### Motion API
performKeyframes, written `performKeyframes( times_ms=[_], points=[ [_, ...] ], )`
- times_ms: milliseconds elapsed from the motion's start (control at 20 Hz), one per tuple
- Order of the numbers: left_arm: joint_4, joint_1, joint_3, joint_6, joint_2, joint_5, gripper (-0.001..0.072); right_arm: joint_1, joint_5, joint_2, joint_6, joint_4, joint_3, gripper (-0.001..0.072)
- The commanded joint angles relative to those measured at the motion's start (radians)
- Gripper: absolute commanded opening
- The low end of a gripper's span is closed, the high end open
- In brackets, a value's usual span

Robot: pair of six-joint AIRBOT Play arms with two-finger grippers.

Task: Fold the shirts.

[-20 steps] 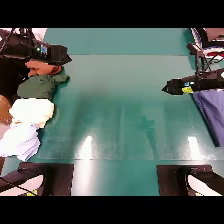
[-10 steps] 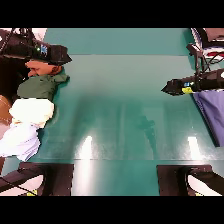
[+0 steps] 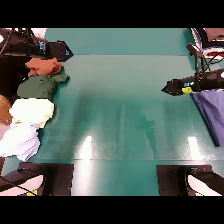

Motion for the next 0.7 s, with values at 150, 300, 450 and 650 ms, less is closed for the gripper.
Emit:
performKeyframes(
  times_ms=[150, 300, 450, 650],
  points=[
    [0.372, 0.124, 0.0, -0.146, -0.177, 0.136, 0.0556, 0.001, 0.001, 0.001, 0.0, 0.0, 0.001, 0.0016],
    [0.37, 0.22, 0.0, -0.178, -0.321, 0.213, 0.0556, 0.001, 0.001, 0.001, 0.0, 0.0, 0.001, 0.0016],
    [0.363, 0.284, 0.0, -0.179, -0.444, 0.309, 0.0556, 0.002, 0.002, 0.001, 0.0, 0.0, 0.001, 0.0016],
    [0.357, 0.314, 0.001, -0.178, -0.544, 0.443, 0.0555, 0.002, 0.0, 0.001, 0.0, 0.0, 0.001, 0.0016]
  ],
)
